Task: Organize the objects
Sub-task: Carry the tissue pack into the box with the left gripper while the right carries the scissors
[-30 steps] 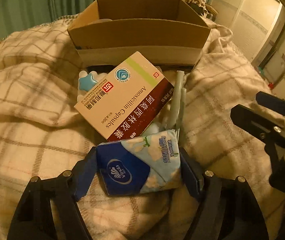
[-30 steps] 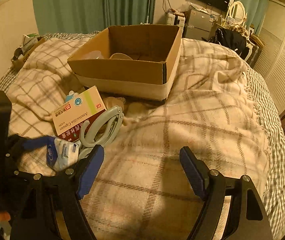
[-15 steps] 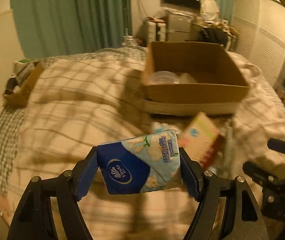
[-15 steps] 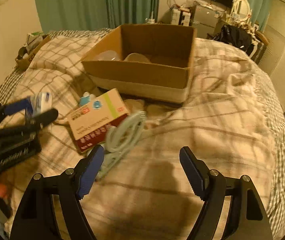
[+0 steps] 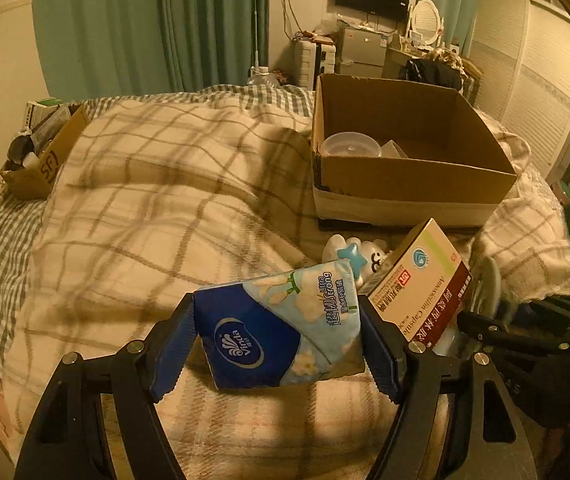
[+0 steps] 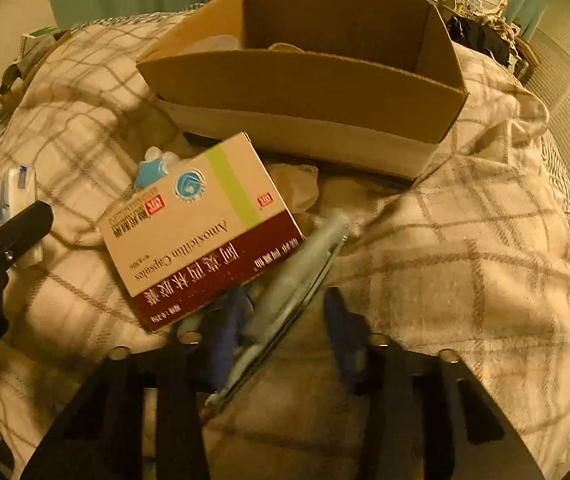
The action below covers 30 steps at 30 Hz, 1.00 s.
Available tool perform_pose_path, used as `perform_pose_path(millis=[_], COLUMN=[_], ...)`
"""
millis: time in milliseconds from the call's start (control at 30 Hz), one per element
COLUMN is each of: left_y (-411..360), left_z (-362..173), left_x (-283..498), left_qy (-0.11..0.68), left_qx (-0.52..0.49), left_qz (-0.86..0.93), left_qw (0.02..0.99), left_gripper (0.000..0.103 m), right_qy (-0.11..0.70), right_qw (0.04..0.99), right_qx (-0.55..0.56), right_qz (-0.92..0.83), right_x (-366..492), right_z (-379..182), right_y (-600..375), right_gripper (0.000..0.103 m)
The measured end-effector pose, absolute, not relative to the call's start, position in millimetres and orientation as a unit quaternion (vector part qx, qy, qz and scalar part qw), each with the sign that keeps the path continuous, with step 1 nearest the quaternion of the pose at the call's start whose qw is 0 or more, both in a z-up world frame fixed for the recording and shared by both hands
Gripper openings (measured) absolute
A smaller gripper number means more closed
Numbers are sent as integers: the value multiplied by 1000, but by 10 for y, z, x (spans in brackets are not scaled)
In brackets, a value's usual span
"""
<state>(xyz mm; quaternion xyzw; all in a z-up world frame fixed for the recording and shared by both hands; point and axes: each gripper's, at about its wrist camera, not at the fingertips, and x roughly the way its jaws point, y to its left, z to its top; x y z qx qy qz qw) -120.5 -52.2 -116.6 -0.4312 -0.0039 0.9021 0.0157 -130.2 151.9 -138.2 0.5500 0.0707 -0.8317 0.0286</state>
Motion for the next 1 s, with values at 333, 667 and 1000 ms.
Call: perform_pose_path(millis=[333, 667, 1000], left_y=[-433, -311, -66], left_z=[-1131, -808, -152], left_x=[-1076, -854, -863], left_qy=[-4, -15, 5], left_qx=[-432, -417, -364], left_qz=[901, 907, 927], left_qw=[35, 55, 89], left_gripper=[77, 77, 77], right_qy=[72, 66, 60], right_qw=[63, 126, 135], right_qx=[520, 436, 364], right_qz=[-849, -889, -920], right_x=[-1112, -766, -727], right_z=[-1242, -572, 183], right_y=[1499, 1364, 1578], right_gripper=[19, 12, 12])
